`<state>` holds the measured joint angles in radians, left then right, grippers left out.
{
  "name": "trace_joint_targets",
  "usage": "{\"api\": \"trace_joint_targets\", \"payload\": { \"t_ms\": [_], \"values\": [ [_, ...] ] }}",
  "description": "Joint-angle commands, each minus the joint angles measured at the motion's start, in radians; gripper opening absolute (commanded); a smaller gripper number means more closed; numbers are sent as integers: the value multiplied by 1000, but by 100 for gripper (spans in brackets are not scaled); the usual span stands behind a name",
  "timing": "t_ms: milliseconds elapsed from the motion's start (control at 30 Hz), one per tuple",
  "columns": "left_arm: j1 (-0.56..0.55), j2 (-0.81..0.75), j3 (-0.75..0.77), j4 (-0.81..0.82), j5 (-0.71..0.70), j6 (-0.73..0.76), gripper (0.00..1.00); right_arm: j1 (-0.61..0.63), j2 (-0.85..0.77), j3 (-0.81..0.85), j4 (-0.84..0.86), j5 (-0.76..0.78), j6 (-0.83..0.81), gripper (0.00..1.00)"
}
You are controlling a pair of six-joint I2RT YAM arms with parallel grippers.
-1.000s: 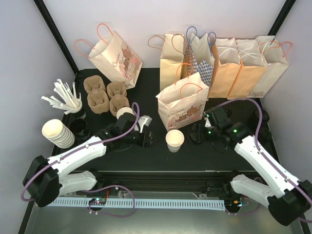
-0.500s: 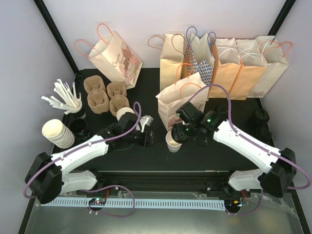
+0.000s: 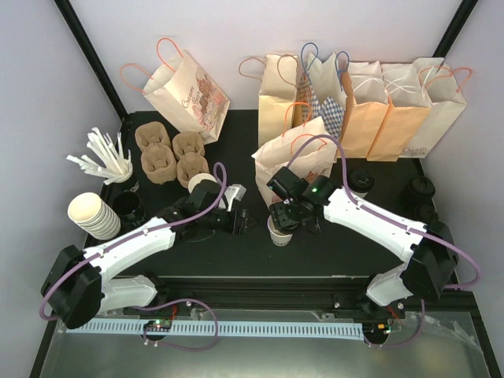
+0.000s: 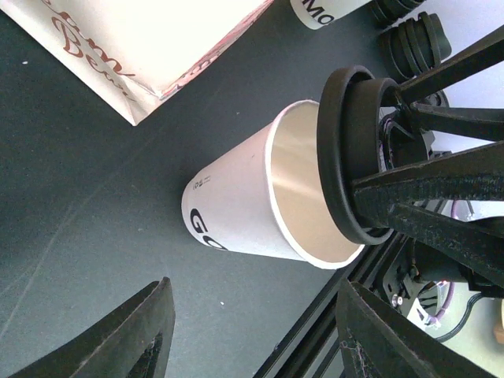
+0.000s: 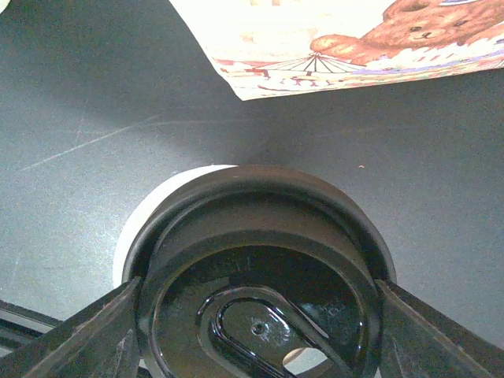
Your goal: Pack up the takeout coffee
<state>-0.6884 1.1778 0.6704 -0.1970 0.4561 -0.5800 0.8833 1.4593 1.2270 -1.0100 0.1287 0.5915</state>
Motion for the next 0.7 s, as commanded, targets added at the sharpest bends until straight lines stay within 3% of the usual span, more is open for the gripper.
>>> {"api": "trace_joint_targets", "payload": {
  "t_ms": [0,667],
  "values": [
    [6,-22,6,30,5,-9,59,8,7,33,-5,1,-34,77],
    [7,27,-5,47,23,-9,57,34,88,62,0,-23,-58,80]
  ]
}}
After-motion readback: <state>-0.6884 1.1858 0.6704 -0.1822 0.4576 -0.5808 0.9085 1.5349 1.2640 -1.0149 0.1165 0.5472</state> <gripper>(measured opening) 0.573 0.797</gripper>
